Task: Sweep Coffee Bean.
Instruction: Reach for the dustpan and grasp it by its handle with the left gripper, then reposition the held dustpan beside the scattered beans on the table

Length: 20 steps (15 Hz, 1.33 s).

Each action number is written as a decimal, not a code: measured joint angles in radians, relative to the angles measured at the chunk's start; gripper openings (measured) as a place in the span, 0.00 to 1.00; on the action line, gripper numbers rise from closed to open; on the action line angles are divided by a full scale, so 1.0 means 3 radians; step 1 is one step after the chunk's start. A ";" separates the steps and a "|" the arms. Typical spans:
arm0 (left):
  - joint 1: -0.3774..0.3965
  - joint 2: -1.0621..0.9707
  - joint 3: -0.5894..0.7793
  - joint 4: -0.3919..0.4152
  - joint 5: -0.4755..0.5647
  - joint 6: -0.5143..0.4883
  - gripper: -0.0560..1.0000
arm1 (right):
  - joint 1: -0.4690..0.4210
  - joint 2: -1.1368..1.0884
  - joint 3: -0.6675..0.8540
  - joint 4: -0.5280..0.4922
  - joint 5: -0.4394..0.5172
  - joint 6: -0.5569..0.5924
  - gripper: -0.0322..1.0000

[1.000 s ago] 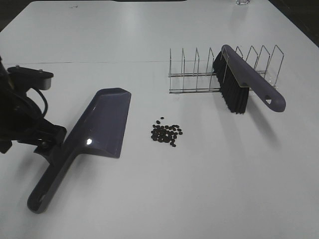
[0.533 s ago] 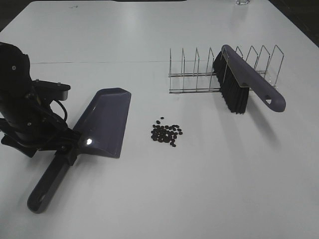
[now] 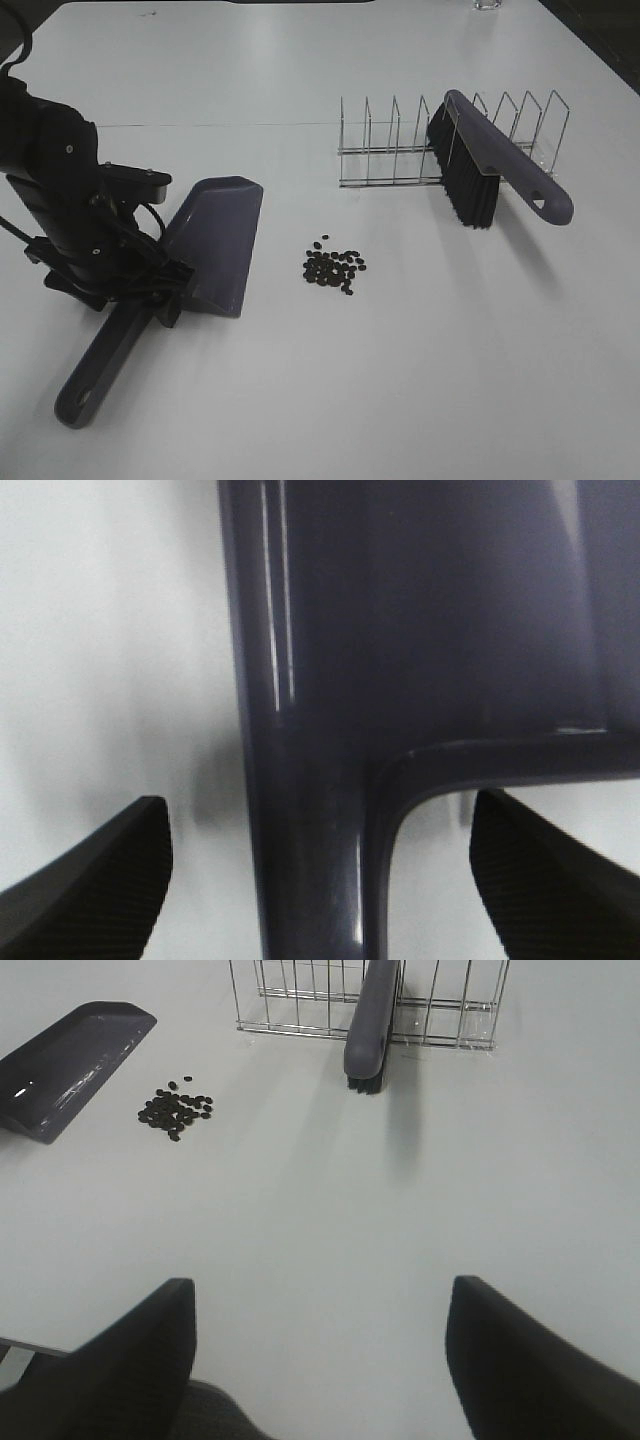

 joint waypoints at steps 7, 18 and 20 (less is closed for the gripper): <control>-0.0043 0.0097 -0.0063 -0.0033 0.0057 -0.0093 0.58 | 0.0000 0.0000 0.0000 0.0000 0.0000 0.0000 0.64; -0.0043 0.0093 -0.0077 0.0090 0.0450 -0.0157 0.38 | 0.0000 0.0000 0.0000 0.0000 0.0000 0.0000 0.64; -0.0043 0.0093 -0.0080 0.0093 0.0517 -0.0157 0.38 | 0.0000 0.0000 0.0000 0.0000 0.0000 0.0000 0.64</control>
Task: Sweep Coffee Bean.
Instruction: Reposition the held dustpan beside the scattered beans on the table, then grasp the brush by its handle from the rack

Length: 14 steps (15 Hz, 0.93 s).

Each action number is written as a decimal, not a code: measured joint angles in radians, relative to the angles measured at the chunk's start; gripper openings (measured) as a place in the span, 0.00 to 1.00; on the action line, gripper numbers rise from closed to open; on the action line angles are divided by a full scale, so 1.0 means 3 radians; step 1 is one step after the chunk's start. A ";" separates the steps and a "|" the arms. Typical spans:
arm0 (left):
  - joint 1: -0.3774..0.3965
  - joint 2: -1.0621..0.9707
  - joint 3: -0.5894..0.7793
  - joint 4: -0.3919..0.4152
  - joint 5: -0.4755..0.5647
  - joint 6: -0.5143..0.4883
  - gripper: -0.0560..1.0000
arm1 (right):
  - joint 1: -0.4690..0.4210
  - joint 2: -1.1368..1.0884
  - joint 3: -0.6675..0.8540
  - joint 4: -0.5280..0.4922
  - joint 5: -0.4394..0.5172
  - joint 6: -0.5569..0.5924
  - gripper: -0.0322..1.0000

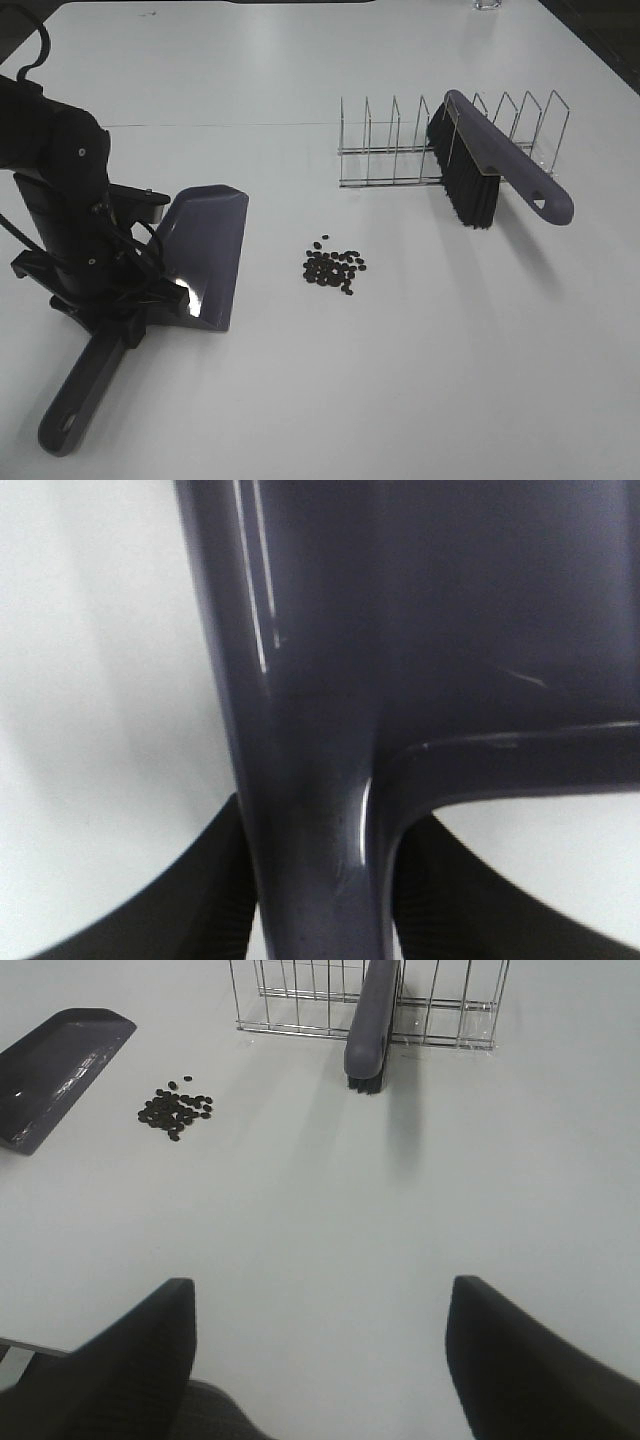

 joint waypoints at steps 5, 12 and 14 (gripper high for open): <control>-0.0007 0.0000 0.0000 -0.0023 0.0010 0.0047 0.38 | 0.0000 0.0000 0.0000 0.0013 0.0000 0.0000 0.64; -0.0177 0.0000 0.0000 -0.0063 0.0050 0.0073 0.38 | 0.0000 0.0000 -0.0007 0.0020 -0.0003 0.0087 0.67; -0.0177 0.0000 0.0000 -0.0063 0.0050 0.0073 0.38 | 0.0000 0.0207 -0.0150 0.0020 0.0027 0.0233 0.79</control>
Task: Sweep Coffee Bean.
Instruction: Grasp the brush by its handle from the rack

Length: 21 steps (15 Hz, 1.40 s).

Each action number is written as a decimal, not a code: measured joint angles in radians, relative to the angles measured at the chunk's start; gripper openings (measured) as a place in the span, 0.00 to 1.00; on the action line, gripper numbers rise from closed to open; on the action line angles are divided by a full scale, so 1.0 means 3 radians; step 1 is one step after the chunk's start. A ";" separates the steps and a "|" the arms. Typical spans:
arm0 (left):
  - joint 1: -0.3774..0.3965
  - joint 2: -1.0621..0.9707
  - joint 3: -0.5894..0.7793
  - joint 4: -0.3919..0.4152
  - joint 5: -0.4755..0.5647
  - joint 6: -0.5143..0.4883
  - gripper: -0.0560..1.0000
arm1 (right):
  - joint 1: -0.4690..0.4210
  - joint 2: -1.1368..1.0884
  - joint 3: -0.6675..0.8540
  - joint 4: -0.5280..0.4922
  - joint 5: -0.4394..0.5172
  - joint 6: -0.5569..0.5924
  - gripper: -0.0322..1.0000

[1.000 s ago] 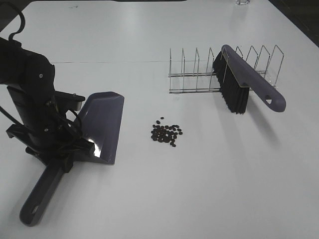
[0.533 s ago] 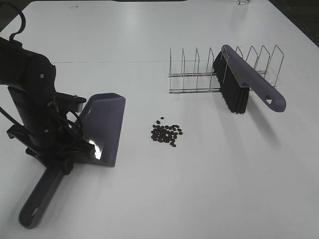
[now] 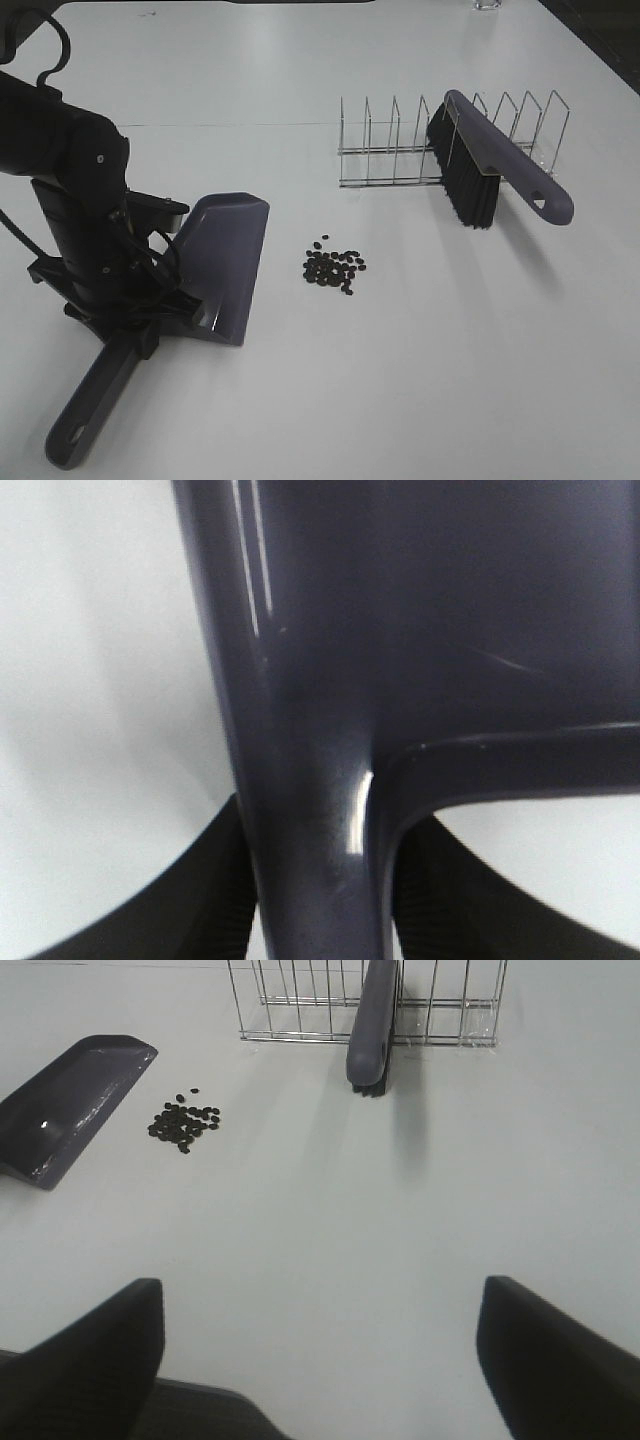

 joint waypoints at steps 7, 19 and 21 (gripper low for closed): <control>0.0000 0.0000 0.0000 -0.0010 0.0020 0.0003 0.38 | 0.0000 0.1840 -0.0547 -0.0023 -0.0387 0.0313 0.94; -0.0010 0.0000 0.0000 -0.0030 0.0060 0.0000 0.38 | 0.0000 0.6217 -0.3697 -0.0023 -0.0097 -0.0113 0.94; -0.0010 0.0000 0.0000 -0.0030 0.0070 0.0000 0.38 | 0.0000 0.6757 -0.4173 -0.0023 0.0007 -0.0137 0.94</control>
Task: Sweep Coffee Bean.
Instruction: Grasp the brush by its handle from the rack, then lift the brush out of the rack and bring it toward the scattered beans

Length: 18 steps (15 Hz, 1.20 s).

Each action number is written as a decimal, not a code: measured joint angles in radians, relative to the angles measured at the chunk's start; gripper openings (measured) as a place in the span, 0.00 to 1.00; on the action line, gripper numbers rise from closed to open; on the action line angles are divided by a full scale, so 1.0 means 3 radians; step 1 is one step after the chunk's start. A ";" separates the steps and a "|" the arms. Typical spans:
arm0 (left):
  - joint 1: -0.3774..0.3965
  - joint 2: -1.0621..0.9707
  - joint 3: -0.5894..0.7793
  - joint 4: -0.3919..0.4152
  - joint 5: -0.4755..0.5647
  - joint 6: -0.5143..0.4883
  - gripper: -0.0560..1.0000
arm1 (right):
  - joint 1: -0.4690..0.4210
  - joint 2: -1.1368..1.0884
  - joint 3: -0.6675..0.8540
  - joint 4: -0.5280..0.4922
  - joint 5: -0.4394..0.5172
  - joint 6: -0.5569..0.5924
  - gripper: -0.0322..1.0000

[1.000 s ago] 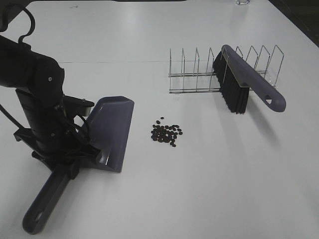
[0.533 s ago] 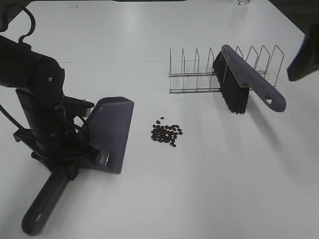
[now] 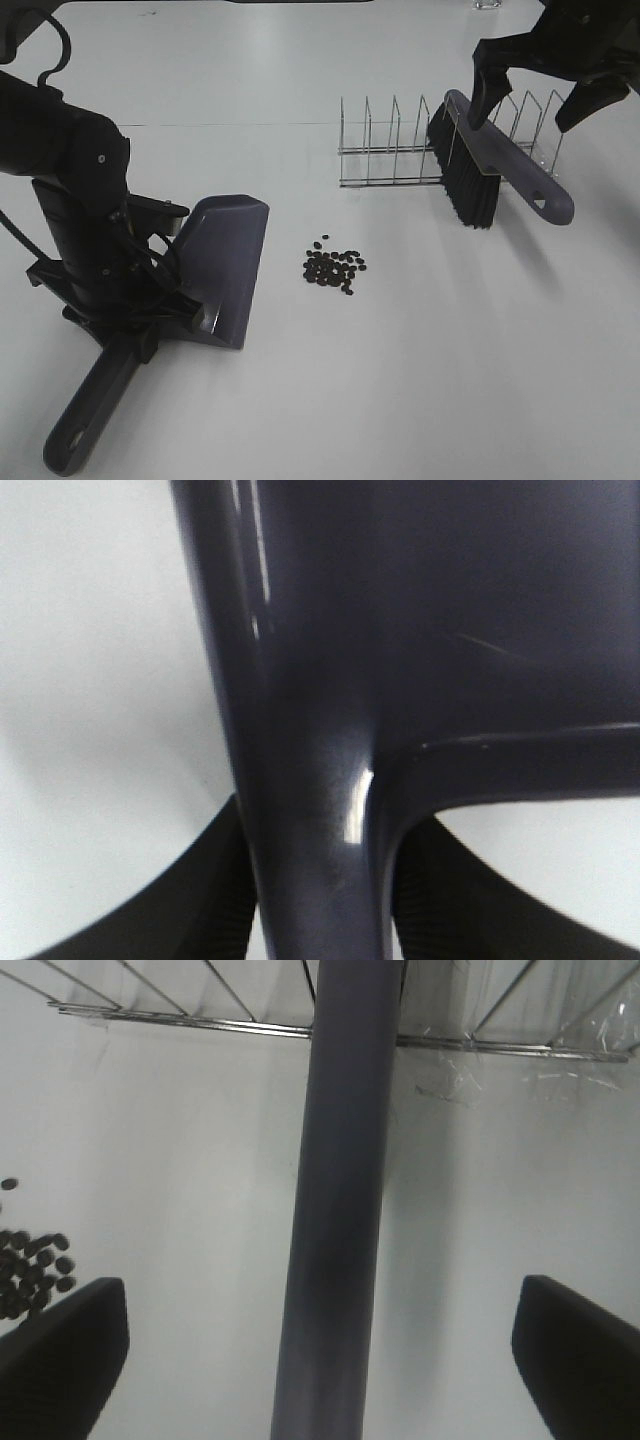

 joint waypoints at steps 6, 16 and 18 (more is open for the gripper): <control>0.0000 0.0000 0.0000 -0.0043 0.0013 0.0000 0.38 | 0.0000 0.1060 -0.0977 0.0000 0.0320 -0.0057 0.94; 0.0000 0.0000 0.0000 -0.0053 0.0023 0.0000 0.38 | 0.0000 0.1370 -0.1307 0.0090 0.0330 -0.0107 0.52; 0.0000 0.0000 0.0000 -0.0053 0.0023 0.0000 0.38 | 0.0000 0.1367 -0.1307 0.0027 0.0330 -0.0090 0.52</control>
